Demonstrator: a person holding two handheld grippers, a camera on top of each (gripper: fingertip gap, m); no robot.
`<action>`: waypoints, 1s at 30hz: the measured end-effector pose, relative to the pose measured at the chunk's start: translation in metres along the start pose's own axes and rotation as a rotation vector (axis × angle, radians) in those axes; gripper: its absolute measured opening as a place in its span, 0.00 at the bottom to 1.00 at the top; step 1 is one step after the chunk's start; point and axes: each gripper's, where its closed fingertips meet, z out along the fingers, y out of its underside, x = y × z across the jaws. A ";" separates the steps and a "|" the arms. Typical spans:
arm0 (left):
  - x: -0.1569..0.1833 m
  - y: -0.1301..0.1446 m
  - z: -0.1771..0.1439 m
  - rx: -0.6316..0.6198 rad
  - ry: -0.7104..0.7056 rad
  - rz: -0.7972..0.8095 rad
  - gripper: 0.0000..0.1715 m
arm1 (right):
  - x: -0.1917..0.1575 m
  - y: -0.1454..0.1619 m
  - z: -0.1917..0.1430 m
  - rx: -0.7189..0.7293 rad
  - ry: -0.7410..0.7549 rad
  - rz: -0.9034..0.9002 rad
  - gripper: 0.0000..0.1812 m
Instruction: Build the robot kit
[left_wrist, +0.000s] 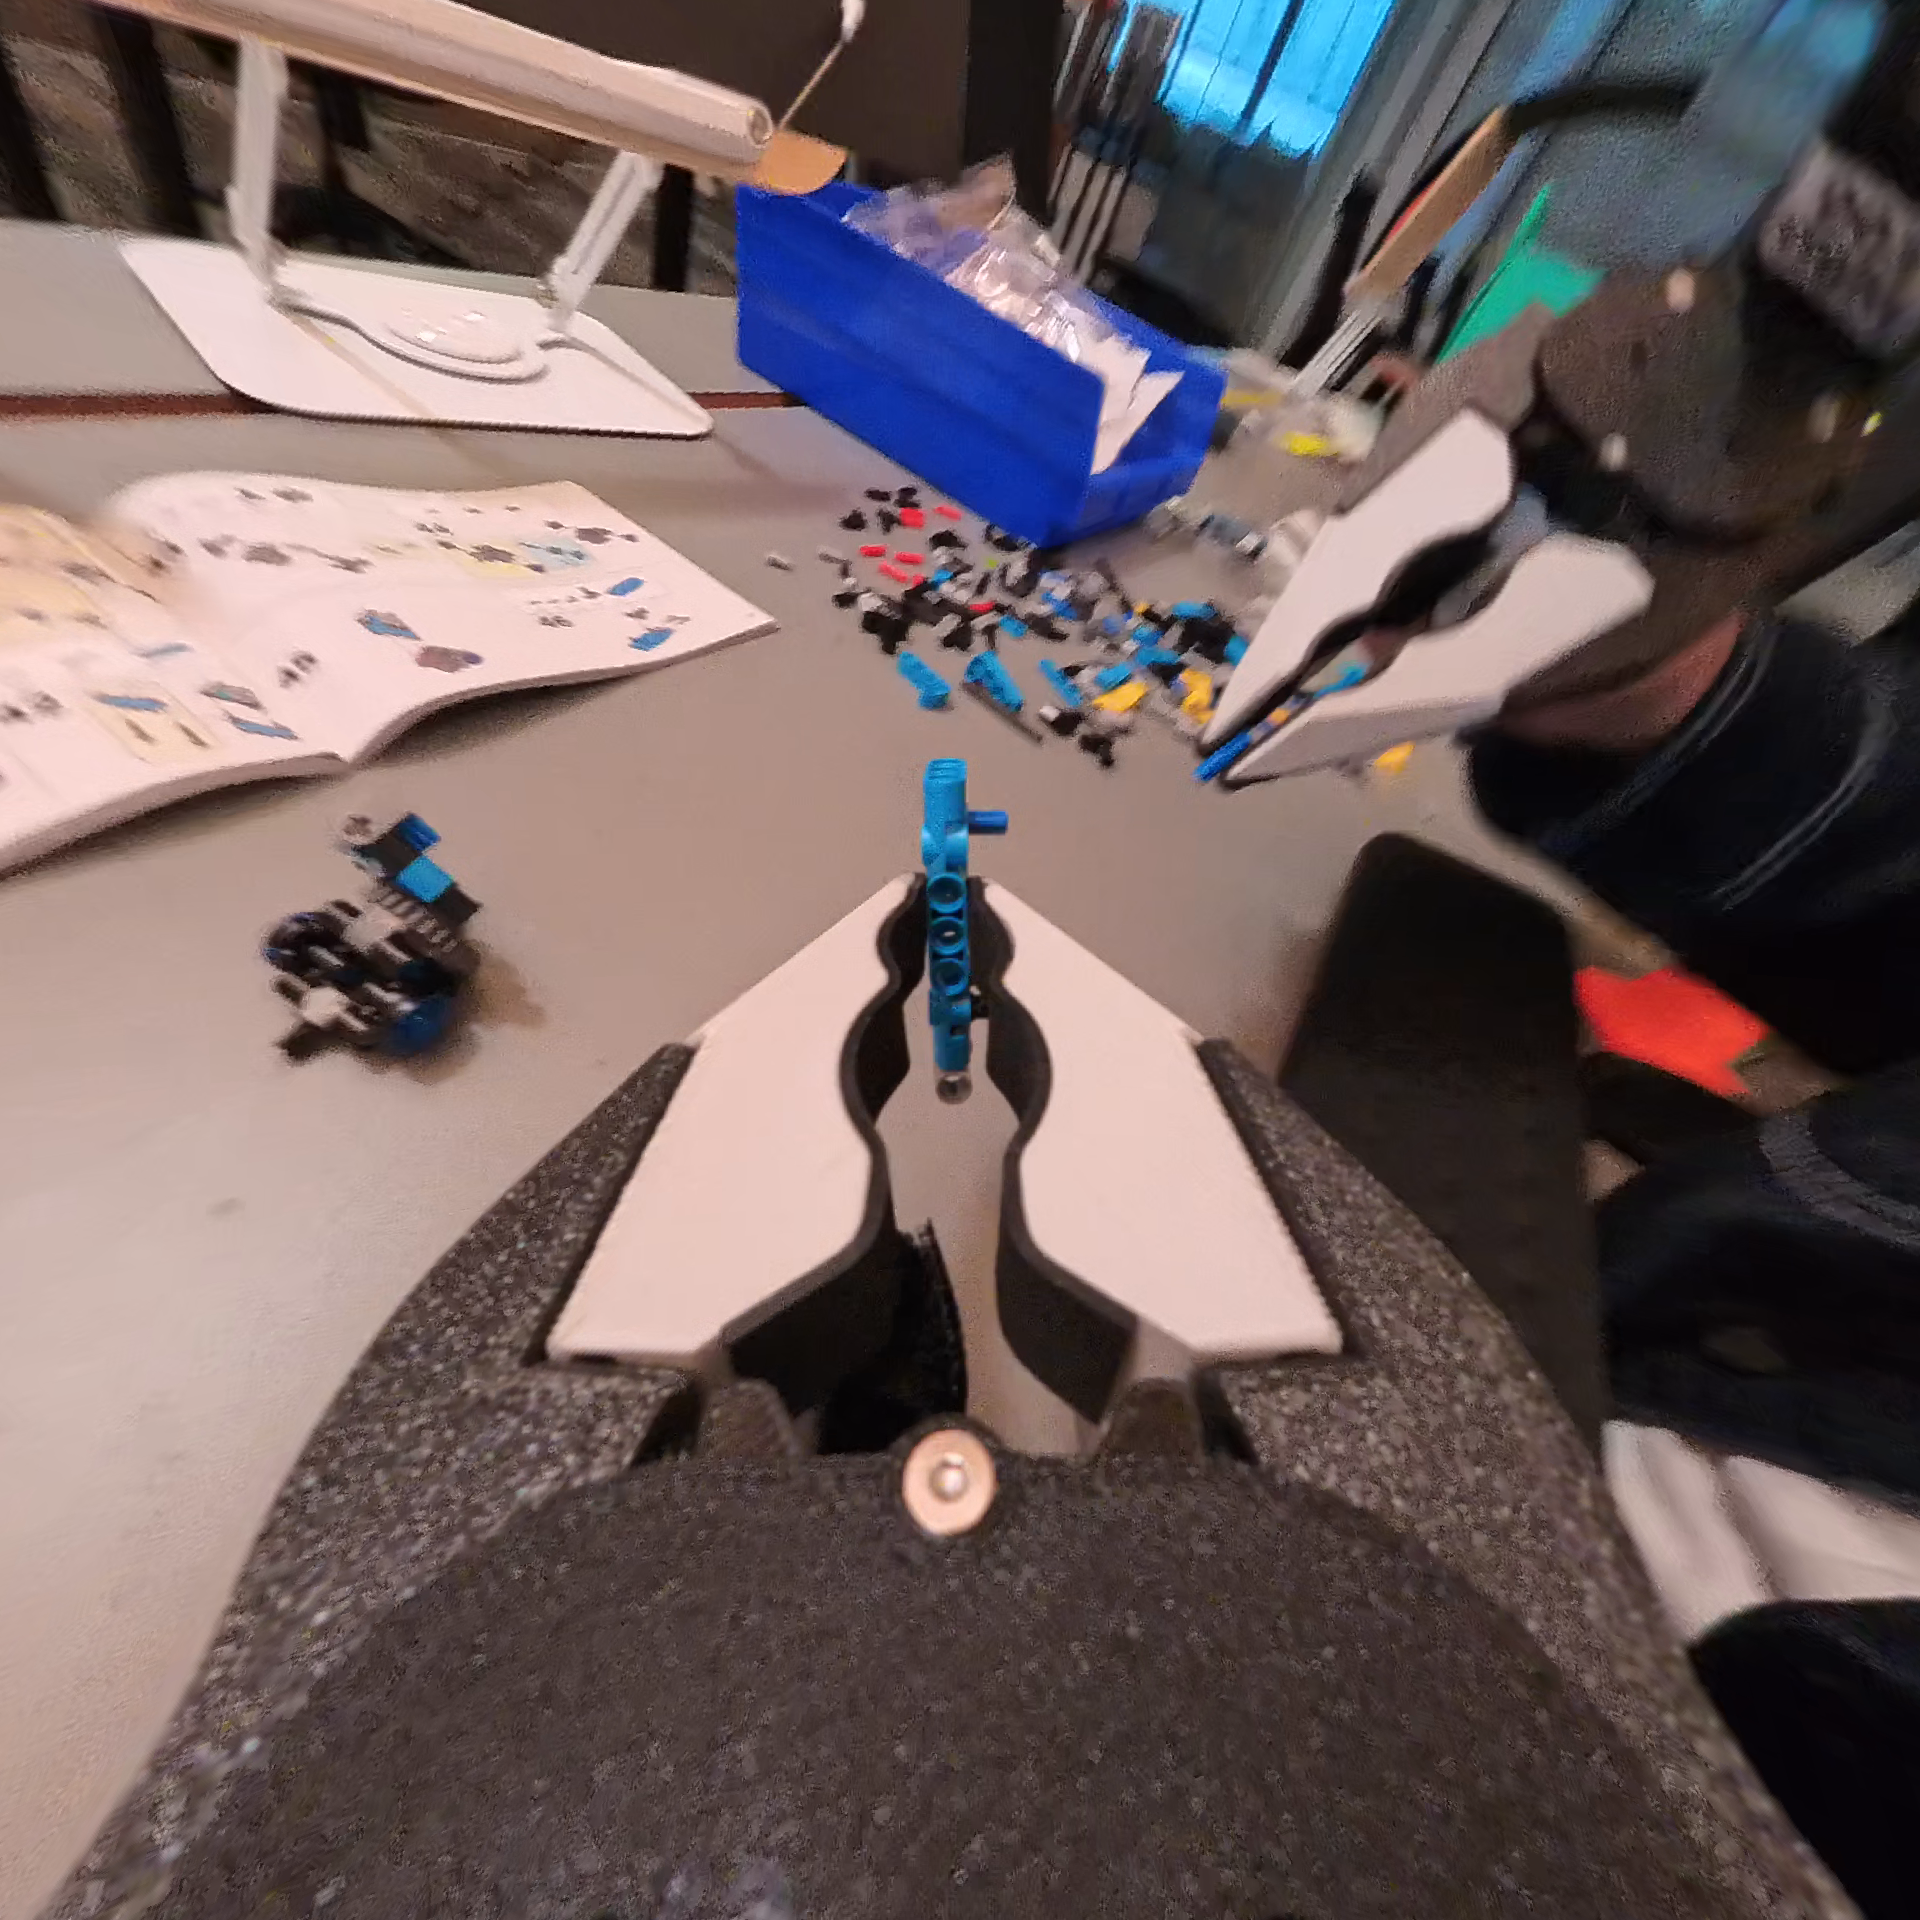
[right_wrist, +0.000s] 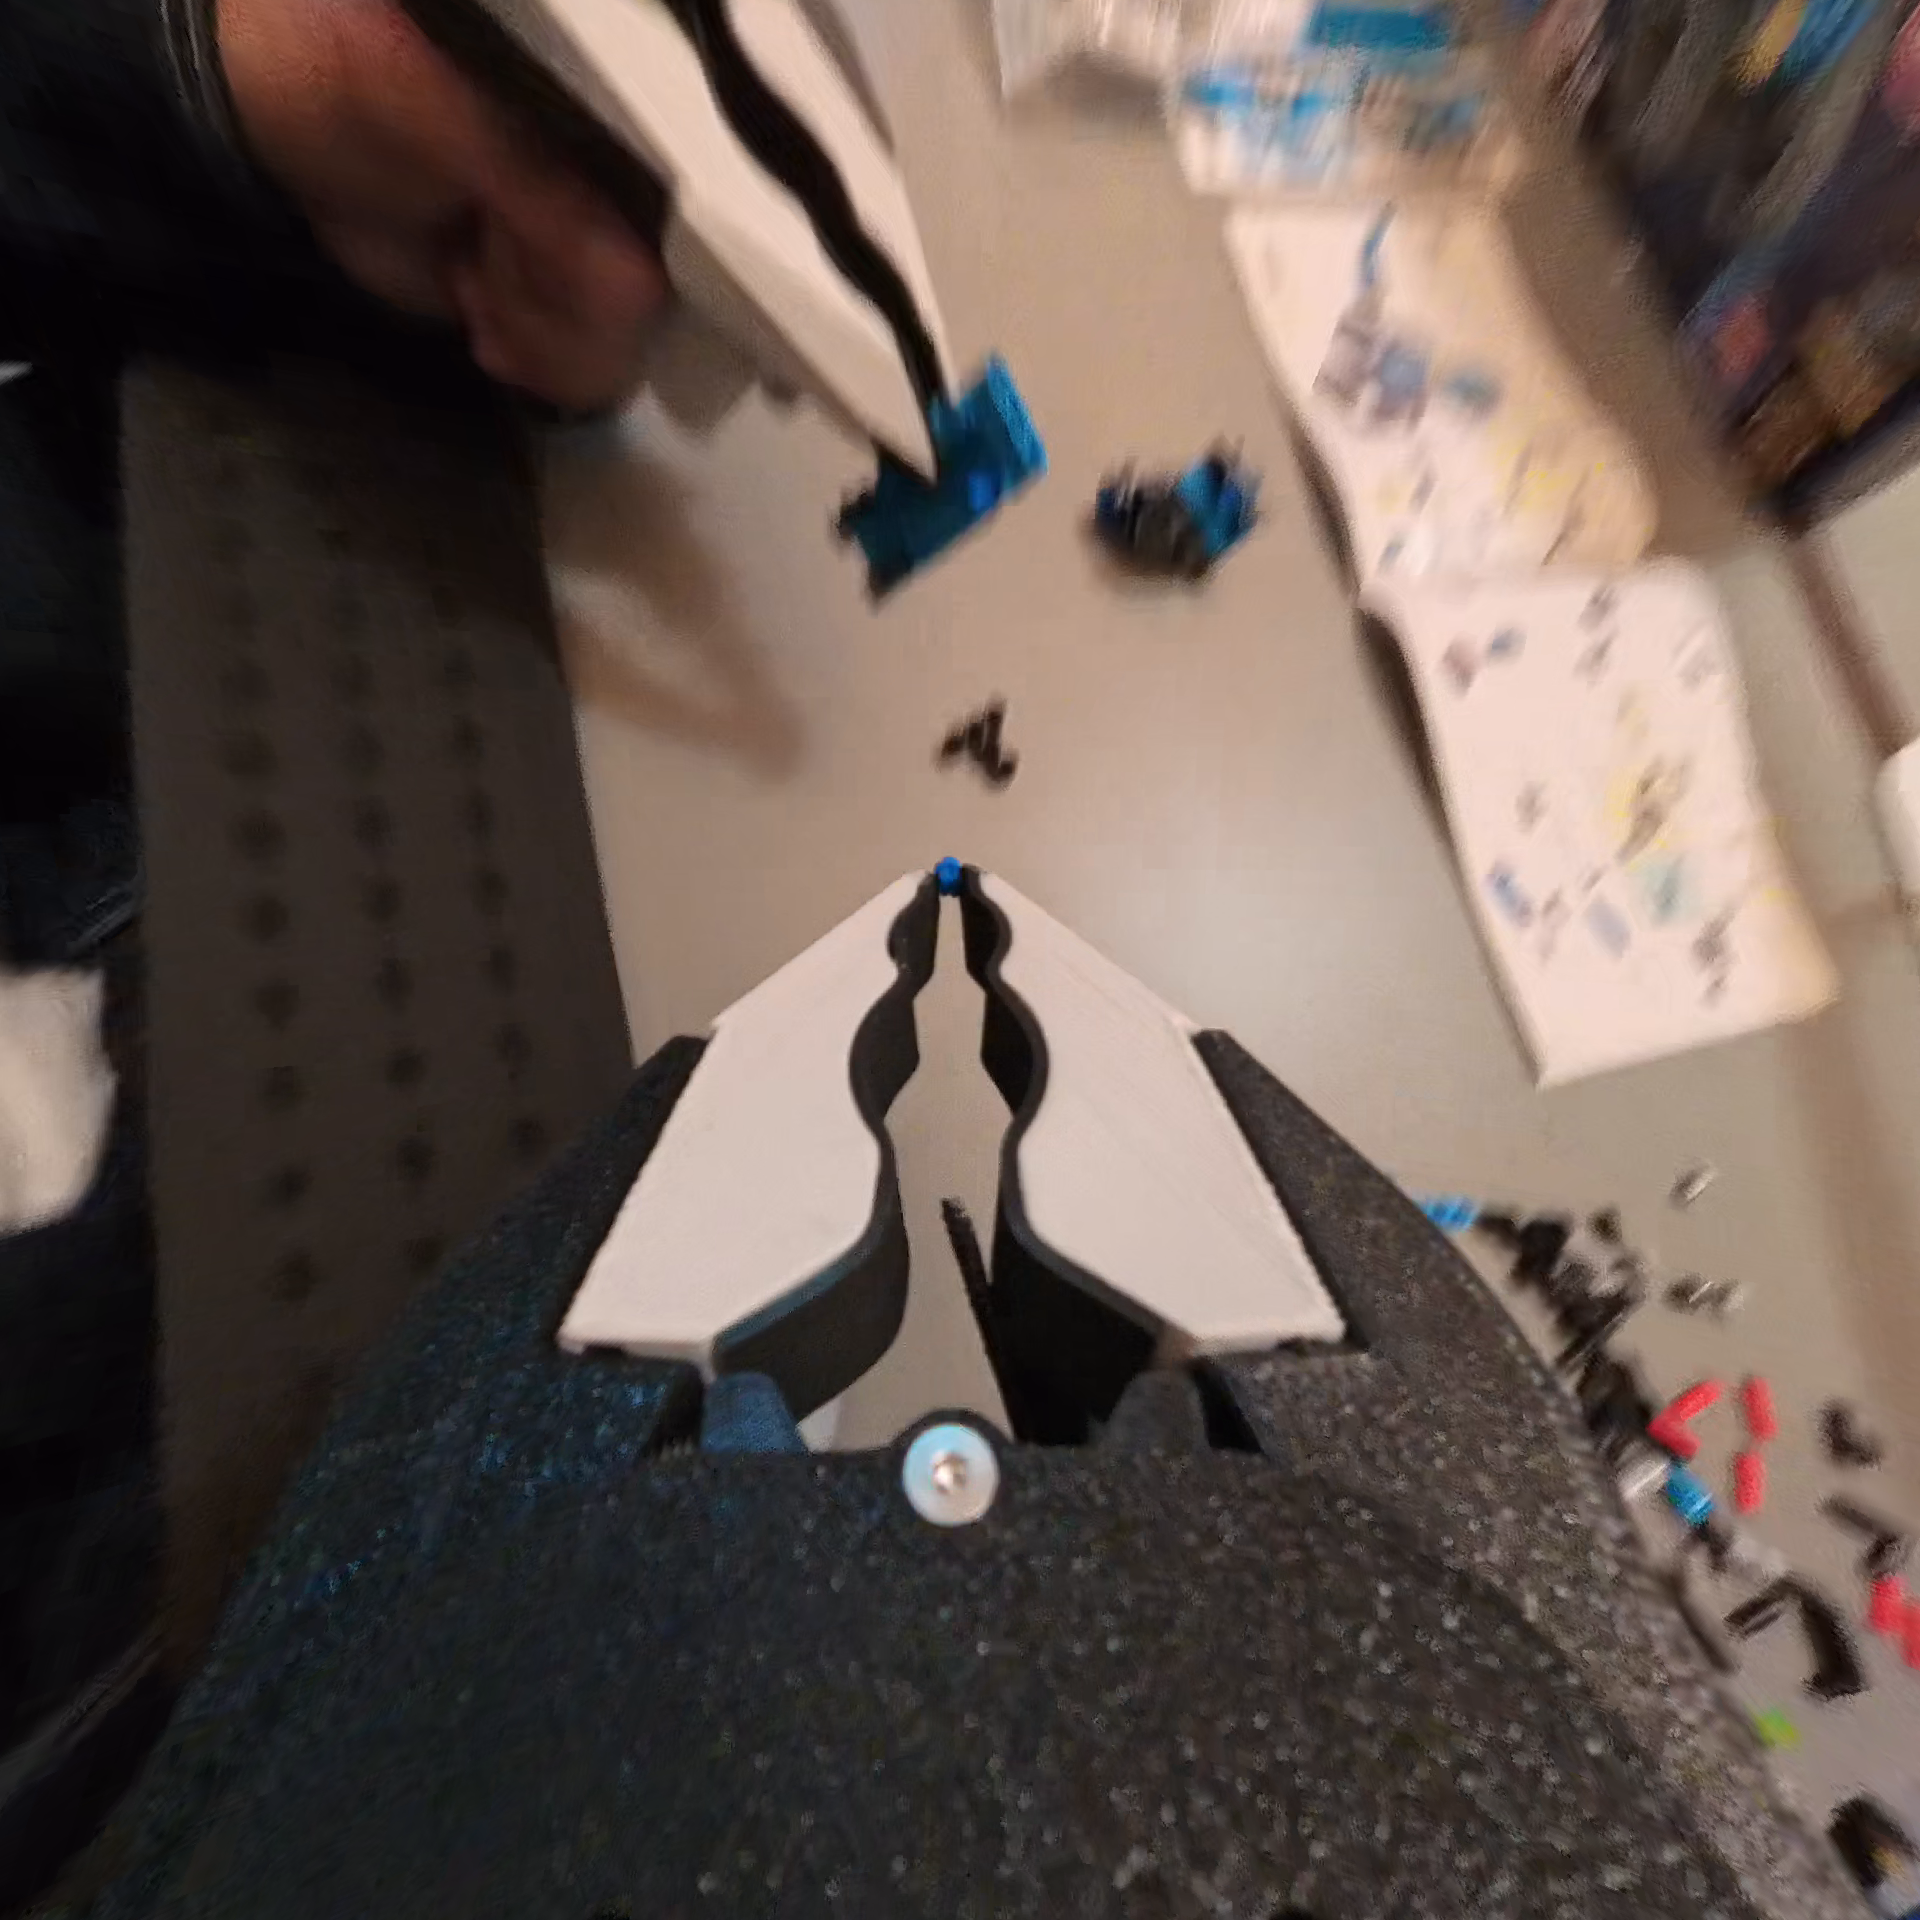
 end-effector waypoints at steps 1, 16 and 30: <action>0.000 -0.003 -0.002 0.017 0.031 -0.053 0.04 | -0.002 -0.017 0.009 0.032 0.073 -0.060 0.02; -0.003 -0.003 -0.004 0.024 0.108 -0.207 0.04 | 0.004 -0.072 0.066 0.020 0.329 -0.337 0.02; -0.005 0.005 -0.001 -0.026 0.041 -0.105 0.04 | 0.003 -0.070 0.072 -0.040 0.376 -0.432 0.02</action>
